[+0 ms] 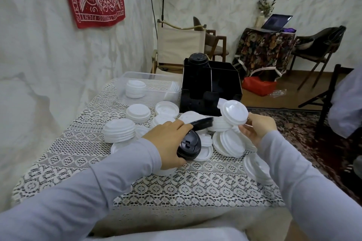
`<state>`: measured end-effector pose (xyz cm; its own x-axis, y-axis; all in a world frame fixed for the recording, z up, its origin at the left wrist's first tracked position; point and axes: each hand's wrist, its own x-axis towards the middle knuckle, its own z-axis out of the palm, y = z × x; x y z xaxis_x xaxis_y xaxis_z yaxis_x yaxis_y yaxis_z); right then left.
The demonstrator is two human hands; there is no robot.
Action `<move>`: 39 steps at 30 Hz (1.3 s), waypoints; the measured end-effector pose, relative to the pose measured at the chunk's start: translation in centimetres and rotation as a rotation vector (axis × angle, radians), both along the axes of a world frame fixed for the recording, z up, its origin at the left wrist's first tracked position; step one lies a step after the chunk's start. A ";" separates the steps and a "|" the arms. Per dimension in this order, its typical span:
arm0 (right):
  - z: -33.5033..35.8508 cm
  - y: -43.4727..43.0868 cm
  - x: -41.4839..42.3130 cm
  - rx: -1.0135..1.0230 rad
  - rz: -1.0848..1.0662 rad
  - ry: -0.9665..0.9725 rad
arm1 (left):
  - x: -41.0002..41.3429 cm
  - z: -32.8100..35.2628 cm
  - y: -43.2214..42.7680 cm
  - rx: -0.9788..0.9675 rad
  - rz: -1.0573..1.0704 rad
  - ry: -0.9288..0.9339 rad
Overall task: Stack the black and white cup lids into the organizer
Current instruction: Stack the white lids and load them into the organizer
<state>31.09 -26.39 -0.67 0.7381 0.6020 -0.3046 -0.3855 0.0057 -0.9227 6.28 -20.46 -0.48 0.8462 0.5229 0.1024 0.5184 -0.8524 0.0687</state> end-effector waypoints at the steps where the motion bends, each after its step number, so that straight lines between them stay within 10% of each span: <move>1: -0.1 0.0 0.1 -0.009 -0.003 -0.001 | 0.0 0.0 0.0 -0.001 -0.001 -0.002; 8: 0.4 0.6 -0.6 -0.027 0.105 -0.155 | -0.2 0.3 -0.1 -0.003 0.016 0.013; 16: 0.1 0.9 -2.0 -0.242 0.122 -1.229 | -1.0 1.3 0.6 -0.108 0.042 -0.094; 24: -1.8 2.5 -6.8 -0.119 0.731 -1.708 | -2.0 2.3 0.8 -0.224 0.085 -0.213; 33: 0.1 2.7 -6.0 0.033 0.519 -1.143 | -2.4 1.5 1.4 -0.195 0.105 -0.202; 39: 1.4 2.6 -6.7 0.255 0.397 -0.403 | -1.7 1.1 2.3 -0.126 0.151 -0.173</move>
